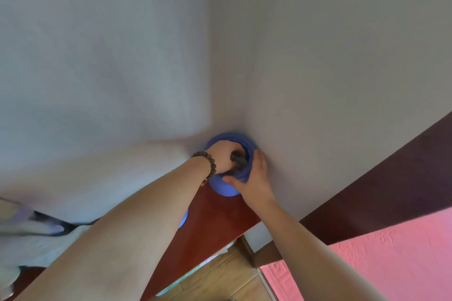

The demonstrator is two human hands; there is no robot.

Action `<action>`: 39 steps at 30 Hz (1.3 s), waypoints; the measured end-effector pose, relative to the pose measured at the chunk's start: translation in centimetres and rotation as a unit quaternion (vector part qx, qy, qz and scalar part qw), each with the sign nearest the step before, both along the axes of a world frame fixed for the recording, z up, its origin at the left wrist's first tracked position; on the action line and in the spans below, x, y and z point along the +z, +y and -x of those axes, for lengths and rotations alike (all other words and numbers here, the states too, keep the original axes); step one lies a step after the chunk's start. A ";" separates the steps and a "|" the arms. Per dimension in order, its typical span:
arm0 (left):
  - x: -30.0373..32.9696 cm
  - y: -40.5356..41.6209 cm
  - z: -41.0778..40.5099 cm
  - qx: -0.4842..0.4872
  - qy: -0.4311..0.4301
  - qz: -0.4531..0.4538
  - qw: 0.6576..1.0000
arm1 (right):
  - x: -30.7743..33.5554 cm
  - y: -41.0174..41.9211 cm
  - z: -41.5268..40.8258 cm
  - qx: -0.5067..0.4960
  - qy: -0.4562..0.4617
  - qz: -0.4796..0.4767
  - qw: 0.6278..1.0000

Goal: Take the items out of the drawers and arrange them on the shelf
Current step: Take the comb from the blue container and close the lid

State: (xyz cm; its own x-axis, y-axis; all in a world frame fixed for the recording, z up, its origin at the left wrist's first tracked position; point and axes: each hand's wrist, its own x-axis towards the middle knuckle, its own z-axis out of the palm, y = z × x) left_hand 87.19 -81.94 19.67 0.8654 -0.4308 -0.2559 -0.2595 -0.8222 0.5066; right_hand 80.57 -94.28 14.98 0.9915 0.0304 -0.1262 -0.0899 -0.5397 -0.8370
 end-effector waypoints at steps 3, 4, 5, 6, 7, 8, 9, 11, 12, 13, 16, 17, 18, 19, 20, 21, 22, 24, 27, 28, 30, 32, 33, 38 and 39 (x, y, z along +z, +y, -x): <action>-1.3 -1.1 -1.8 -0.016 0.013 -0.059 0.998 | -0.1 -0.1 -0.1 0.003 0.001 -0.008 1.000; -1.9 -1.4 -2.2 -0.017 0.023 -0.072 0.997 | -0.1 -0.2 -0.2 0.003 0.002 -0.008 1.000; -2.3 -1.6 -2.5 -0.025 0.043 -0.086 0.995 | -0.1 -0.2 -0.2 0.004 0.001 -0.006 1.000; -2.7 -1.8 -2.6 -0.037 0.068 -0.102 0.992 | -0.1 -0.2 -0.1 0.004 -0.002 -0.003 1.000; -3.1 -2.0 -2.9 -0.046 0.082 -0.114 0.989 | -0.1 -0.3 -0.1 0.005 -0.003 -0.001 1.000; -3.3 -2.0 -3.1 -0.046 0.078 -0.120 0.989 | -0.1 -0.3 -0.1 0.004 -0.003 -0.001 1.000; -3.5 -2.0 -3.2 -0.041 0.059 -0.124 0.990 | -0.1 -0.3 -0.1 0.004 -0.003 -0.004 1.000; -3.5 -2.0 -3.1 -0.032 0.032 -0.130 0.990 | -0.1 -0.4 -0.1 0.004 -0.001 -0.009 1.000; -3.6 -2.0 -3.0 -0.028 0.036 -0.128 0.991 | 0.0 -0.4 0.0 0.005 0.000 -0.010 1.000; -3.6 -2.0 -2.9 -0.022 0.039 -0.122 0.991 | 0.0 -0.4 0.0 0.005 0.001 -0.010 1.000; -3.1 -1.8 -2.5 0.003 0.010 -0.090 0.996 | 0.2 -0.4 0.0 0.007 0.000 -0.009 1.000; -2.9 -1.6 -2.5 0.013 -0.008 -0.078 0.997 | 0.2 -0.4 0.0 0.007 0.000 -0.008 1.000; -2.8 -1.5 -2.4 0.020 -0.020 -0.065 0.997 | 0.3 -0.4 0.0 0.008 0.000 -0.008 1.000; -2.7 -1.3 -2.3 0.027 -0.026 -0.051 0.998 | 0.4 -0.4 0.0 0.008 0.001 -0.008 1.000; -2.6 -1.0 -2.2 0.034 -0.031 -0.036 0.998 | 0.5 -0.4 0.0 0.008 0.001 -0.008 1.000; -2.4 -0.8 -2.0 0.041 -0.035 -0.023 0.998 | 0.5 -0.4 0.0 0.008 0.001 -0.007 1.000; -2.3 -0.6 -1.9 0.050 -0.042 -0.009 0.998 | 0.6 -0.5 0.1 0.008 0.002 -0.006 1.000; -2.0 0.0 -1.5 0.075 -0.067 0.033 0.994 | 0.6 -0.5 0.1 0.010 0.000 -0.003 1.000; -1.2 0.9 -0.9 0.132 -0.102 0.116 0.979 | 0.6 -0.5 0.1 0.010 0.000 0.000 1.000; -0.8 1.1 -0.7 0.151 -0.110 0.138 0.973 | 0.6 -0.5 0.1 0.010 0.001 -0.003 1.000; 0.1 1.5 -0.2 0.188 -0.118 0.181 0.958 | 0.6 -0.5 0.2 0.009 0.003 -0.007 1.000; 1.1 1.7 0.3 0.220 -0.118 0.227 0.941 | 0.6 -0.4 0.3 0.007 0.004 -0.004 1.000; 1.5 1.9 0.6 0.234 -0.119 0.246 0.933 | 0.6 -0.4 0.3 0.006 0.005 -0.004 1.000; 3.1 3.3 2.4 0.305 -0.129 0.297 0.896 | 0.5 -0.5 0.4 0.000 -0.002 0.014 1.000; 3.4 3.7 2.9 0.320 -0.134 0.306 0.887 | 0.4 -0.5 0.4 0.001 -0.006 0.021 1.000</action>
State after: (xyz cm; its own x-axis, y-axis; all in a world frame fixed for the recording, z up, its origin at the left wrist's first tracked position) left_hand 84.32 -78.20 23.09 0.9772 0.1830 0.1078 -0.0173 -0.4375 0.8990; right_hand 80.19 -94.81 15.40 0.9930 0.0267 -0.1147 -0.0786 -0.5753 -0.8142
